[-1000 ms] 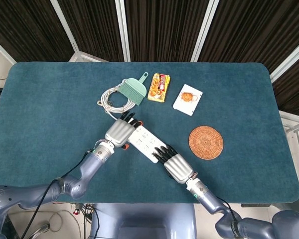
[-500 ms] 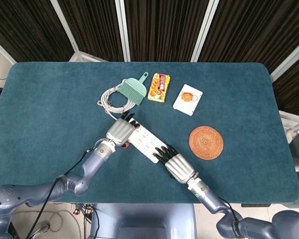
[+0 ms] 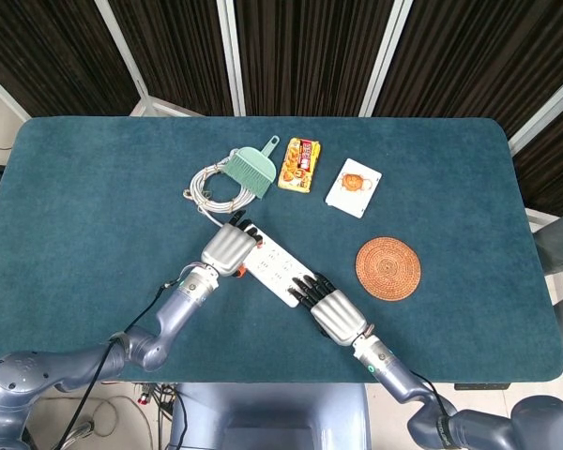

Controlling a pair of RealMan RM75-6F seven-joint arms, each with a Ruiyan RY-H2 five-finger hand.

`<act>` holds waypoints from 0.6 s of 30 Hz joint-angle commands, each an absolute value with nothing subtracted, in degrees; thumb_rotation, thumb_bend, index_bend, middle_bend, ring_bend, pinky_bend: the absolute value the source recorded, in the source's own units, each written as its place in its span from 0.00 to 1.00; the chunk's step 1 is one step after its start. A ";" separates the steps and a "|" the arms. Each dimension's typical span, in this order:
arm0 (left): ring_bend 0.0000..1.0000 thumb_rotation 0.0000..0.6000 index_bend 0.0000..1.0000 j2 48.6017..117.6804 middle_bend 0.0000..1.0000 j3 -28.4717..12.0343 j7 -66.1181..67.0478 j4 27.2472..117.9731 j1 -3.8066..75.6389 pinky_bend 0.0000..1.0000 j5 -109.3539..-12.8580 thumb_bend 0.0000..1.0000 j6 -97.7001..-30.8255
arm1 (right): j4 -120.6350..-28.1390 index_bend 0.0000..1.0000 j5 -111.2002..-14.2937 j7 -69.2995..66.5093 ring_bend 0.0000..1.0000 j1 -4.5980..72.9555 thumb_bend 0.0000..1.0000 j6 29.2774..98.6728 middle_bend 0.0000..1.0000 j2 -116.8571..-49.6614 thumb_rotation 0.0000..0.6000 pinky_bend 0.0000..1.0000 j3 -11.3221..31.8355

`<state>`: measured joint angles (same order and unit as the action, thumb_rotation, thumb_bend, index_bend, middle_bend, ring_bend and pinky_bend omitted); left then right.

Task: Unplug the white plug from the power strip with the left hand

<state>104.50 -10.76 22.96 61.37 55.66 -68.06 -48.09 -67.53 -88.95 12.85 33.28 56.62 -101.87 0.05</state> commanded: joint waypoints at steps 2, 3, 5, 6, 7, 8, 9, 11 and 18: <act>0.21 1.00 0.58 104.19 0.59 -10.28 21.81 61.48 55.25 0.10 -69.40 0.39 -49.03 | -67.53 0.15 -88.86 13.14 0.11 33.22 0.77 56.34 0.12 -101.88 1.00 0.11 -0.32; 0.21 1.00 0.58 104.00 0.59 -10.18 21.57 61.66 55.16 0.10 -69.68 0.39 -49.19 | -67.53 0.15 -88.86 13.21 0.11 33.20 0.78 56.23 0.12 -101.95 1.00 0.11 -0.47; 0.21 1.00 0.58 103.49 0.59 -9.95 21.38 62.05 55.08 0.10 -70.28 0.40 -49.40 | -67.53 0.15 -88.91 13.40 0.11 33.22 0.78 55.98 0.12 -102.12 1.00 0.11 -0.79; 0.21 1.00 0.58 103.22 0.59 -9.93 21.28 62.31 55.04 0.10 -70.49 0.40 -49.53 | -67.50 0.15 -88.97 13.57 0.11 33.24 0.78 55.89 0.12 -102.22 1.00 0.11 -0.93; 0.21 1.00 0.59 102.97 0.60 -10.01 21.13 62.64 54.98 0.10 -70.59 0.40 -49.69 | -67.48 0.15 -89.05 13.73 0.11 33.27 0.78 55.78 0.12 -102.35 1.00 0.11 -1.09; 0.21 1.00 0.59 102.71 0.60 -10.08 21.05 62.99 54.92 0.10 -70.66 0.41 -49.84 | -67.48 0.15 -89.07 13.84 0.11 33.28 0.78 55.71 0.12 -102.47 1.00 0.11 -1.20; 0.21 1.00 0.59 102.43 0.60 -10.17 21.04 63.36 54.88 0.10 -70.70 0.41 -49.96 | -67.50 0.15 -89.10 13.94 0.11 33.29 0.78 55.65 0.12 -102.60 1.00 0.11 -1.30; 0.22 1.00 0.60 101.86 0.60 -10.29 21.21 64.09 54.84 0.11 -70.76 0.41 -50.09 | -67.53 0.16 -89.13 14.16 0.11 33.32 0.78 55.56 0.12 -102.79 1.00 0.11 -1.42; 0.23 1.00 0.61 100.12 0.62 -10.65 22.23 66.47 54.71 0.11 -70.31 0.41 -50.18 | -67.34 0.16 -88.85 14.75 0.11 33.18 0.78 55.01 0.12 -103.47 1.00 0.11 -1.96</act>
<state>100.30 -10.58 22.08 66.27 54.75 -70.41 -50.15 -67.36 -88.87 14.73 33.19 55.02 -103.46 -1.94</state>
